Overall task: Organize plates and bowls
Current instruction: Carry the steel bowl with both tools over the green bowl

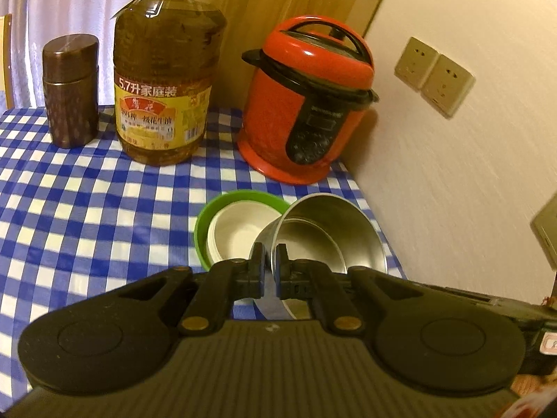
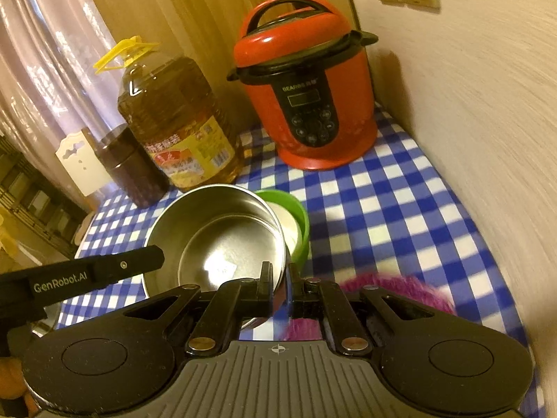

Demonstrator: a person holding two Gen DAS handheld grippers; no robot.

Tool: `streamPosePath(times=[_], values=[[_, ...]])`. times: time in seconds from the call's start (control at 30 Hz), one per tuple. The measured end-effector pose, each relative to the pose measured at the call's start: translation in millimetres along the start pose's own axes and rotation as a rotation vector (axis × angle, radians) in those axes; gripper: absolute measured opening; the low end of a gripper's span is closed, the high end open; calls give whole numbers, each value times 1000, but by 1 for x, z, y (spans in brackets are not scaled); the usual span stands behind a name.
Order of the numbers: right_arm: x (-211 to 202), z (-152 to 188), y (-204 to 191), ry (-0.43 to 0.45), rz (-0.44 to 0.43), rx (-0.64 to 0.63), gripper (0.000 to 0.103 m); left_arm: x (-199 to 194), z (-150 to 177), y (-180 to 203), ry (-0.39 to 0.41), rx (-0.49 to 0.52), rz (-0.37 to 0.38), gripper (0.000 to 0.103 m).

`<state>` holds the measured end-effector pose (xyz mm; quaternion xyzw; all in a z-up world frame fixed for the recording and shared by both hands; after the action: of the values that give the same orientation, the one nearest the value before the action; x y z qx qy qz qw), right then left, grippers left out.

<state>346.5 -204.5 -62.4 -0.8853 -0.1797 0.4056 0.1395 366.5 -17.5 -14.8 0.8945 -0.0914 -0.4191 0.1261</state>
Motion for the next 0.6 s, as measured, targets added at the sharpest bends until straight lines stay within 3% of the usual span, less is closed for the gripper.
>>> streamPosePath(times=[0.6], values=[[66, -34, 11, -36, 30, -20, 6, 60, -16, -25, -42, -37, -23, 4]])
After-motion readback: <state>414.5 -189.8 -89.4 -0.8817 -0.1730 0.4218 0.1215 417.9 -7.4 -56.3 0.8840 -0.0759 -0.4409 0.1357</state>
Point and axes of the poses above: each gripper's, at about its wrist camera, not at the fingertips, and x roughly the way its jaws point, y to its right, z to its underside, the point moved 6 cm from there along x, roughly the way its jaws point, and after that the axes turned 4 degrees about -y, right-handed, at the moved point
